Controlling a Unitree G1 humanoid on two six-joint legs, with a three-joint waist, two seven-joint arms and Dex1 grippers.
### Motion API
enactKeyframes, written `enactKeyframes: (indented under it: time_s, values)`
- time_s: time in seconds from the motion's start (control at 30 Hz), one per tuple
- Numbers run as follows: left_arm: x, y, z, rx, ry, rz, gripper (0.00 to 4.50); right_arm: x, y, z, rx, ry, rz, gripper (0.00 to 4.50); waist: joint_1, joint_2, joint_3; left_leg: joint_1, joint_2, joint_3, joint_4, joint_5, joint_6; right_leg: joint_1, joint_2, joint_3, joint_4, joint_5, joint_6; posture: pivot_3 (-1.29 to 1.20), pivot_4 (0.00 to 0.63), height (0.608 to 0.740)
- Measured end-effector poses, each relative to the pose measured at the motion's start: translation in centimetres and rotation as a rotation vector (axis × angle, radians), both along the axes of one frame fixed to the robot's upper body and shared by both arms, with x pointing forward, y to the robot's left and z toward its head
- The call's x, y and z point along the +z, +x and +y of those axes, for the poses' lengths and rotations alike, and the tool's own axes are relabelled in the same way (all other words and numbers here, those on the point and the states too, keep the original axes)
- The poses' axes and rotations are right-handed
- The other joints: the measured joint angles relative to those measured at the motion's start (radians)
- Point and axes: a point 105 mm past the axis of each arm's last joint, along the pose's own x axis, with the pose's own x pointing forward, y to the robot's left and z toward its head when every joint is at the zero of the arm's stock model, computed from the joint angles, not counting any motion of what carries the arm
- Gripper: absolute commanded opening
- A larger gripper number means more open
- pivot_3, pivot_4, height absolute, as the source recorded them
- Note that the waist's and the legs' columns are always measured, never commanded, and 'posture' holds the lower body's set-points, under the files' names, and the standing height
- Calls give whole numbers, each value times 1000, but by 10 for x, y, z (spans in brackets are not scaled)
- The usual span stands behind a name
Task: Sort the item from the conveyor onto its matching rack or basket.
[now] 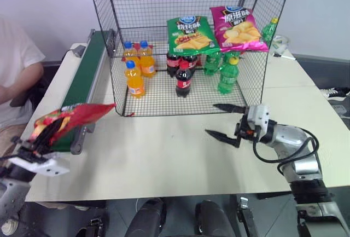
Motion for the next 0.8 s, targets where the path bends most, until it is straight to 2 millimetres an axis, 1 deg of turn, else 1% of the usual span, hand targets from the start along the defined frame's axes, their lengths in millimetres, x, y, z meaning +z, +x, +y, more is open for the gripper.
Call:
enactKeyframes:
  time_s: [0.1,0.2,0.33,0.4,0.5,0.57,0.63,0.73,0.8]
  values:
    - [18,7,-15,-45,9,-46,27,12,7,-7,-87,58,-55,4500,-4,0,0,0,0,0,0,1,2,0,1,1,0,0,0,0,150,740]
    - [36,18,-30,-86,5,-98,27,19,10,-8,-147,89,-91,4500,-2,0,0,0,0,0,0,1,2,0,1,1,1,0,0,0,150,740]
    - [65,39,-63,-170,-8,-196,27,32,18,-7,-275,155,-167,4500,6,0,0,1,-1,0,0,2,1,0,3,0,2,0,0,0,150,740]
    - [81,50,-75,-191,-3,-248,27,38,19,-2,-306,182,-190,4500,5,0,0,1,-1,0,0,3,0,0,3,0,3,0,0,0,150,740]
    - [101,68,-91,-215,-16,-309,27,41,17,12,-314,206,-206,4500,0,0,0,1,-1,0,0,3,-1,2,4,0,5,0,0,0,150,740]
    - [105,82,-97,-209,-29,-319,27,41,18,16,-336,226,-195,4500,-5,0,0,1,-1,0,0,4,-1,1,4,1,6,0,0,0,150,740]
    - [103,96,-100,-191,-24,-320,27,39,19,19,-346,217,-194,4500,-7,0,0,1,0,0,0,4,-1,1,5,2,7,0,0,0,150,740]
    - [100,135,-105,-115,3,-319,27,38,20,22,-351,208,-189,4500,1,0,0,1,-1,-1,0,5,-2,1,5,1,9,0,0,0,150,740]
    - [93,149,-104,-82,25,-311,27,40,20,21,-354,209,-194,4500,-1,0,0,1,-1,-1,0,5,-2,1,5,1,9,0,1,0,150,740]
